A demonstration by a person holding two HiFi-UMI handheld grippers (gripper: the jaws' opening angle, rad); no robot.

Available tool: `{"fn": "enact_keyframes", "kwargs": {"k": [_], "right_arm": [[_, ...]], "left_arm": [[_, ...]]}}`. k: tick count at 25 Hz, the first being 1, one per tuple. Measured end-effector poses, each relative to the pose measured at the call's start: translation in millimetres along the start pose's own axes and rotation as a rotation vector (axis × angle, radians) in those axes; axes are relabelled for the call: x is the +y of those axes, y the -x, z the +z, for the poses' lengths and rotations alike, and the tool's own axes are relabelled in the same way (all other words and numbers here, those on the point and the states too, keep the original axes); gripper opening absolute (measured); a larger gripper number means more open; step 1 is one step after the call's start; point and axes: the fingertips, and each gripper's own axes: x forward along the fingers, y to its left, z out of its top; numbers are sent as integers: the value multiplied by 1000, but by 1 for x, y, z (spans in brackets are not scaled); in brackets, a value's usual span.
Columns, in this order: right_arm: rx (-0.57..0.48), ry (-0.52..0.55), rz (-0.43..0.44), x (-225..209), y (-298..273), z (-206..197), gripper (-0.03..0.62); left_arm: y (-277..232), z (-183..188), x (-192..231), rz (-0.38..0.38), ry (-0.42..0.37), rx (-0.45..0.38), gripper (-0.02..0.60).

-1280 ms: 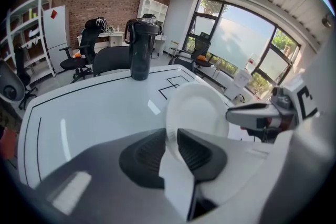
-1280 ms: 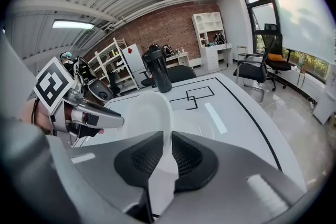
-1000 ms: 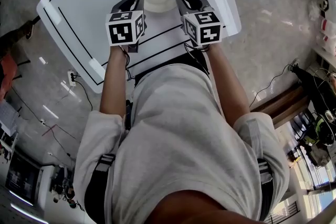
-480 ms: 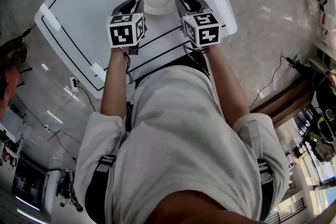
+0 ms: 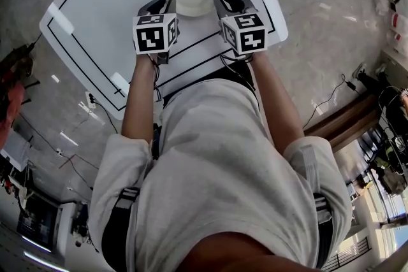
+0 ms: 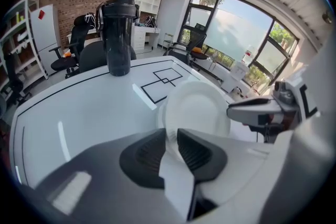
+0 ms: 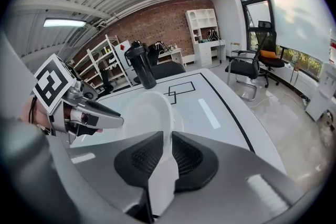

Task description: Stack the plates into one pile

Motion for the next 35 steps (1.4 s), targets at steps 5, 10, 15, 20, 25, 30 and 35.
{"fn": "enact_keyframes", "kwargs": {"k": [5,10,15,20,25,30,35], "right_arm": [[25,30,-4,-6,-10,-2,61],[30,60,-10,-10,-12,-2,67],[36,85,-22,-9,-16,-4,71],[51,177,-58,-8,-25,-11,71],[38,169,-76,-12,-28,-11,69],[36,181,-86,-10,-31,-8,72],[33,188,-104,-11,-23,-5,103]], "left_arm": [[-12,1,2,17,-39,15,75],[-16,4,1,18,-40,19,77],[-18,0,2,23,-37,24,78],[-25,-2,7,53,-82,13,86],[-27,-1,7,74,-98,15,95],[-26,-3,10,71,-87,1,97],[-14,4,12,78,-70,-58,97]]}}
